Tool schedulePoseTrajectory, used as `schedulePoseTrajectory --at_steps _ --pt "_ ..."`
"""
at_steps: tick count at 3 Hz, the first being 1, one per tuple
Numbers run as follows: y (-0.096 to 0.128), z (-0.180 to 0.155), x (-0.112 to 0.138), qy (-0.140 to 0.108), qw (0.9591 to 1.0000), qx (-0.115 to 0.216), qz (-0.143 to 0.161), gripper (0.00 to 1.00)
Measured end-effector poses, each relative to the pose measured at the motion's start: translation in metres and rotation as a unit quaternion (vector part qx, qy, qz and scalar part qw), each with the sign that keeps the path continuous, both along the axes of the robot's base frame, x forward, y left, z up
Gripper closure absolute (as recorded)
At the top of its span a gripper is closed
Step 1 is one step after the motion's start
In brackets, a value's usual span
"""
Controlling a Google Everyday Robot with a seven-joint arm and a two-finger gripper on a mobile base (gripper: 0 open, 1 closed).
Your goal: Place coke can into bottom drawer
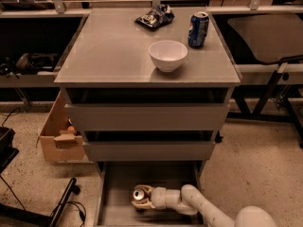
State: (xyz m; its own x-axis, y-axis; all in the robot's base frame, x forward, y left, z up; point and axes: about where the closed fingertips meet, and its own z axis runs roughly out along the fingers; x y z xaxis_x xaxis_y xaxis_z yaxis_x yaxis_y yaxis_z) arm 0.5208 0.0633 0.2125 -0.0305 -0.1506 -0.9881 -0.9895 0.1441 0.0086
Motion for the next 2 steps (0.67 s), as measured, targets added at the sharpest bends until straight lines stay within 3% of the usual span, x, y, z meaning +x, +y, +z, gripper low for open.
schedulePoseTrajectory --at_steps 1,2 --pt "0.0 0.0 0.0 0.0 1.0 0.0 0.0 0.05" --pt "0.0001 0.0 0.0 0.0 1.0 0.0 0.0 0.0"
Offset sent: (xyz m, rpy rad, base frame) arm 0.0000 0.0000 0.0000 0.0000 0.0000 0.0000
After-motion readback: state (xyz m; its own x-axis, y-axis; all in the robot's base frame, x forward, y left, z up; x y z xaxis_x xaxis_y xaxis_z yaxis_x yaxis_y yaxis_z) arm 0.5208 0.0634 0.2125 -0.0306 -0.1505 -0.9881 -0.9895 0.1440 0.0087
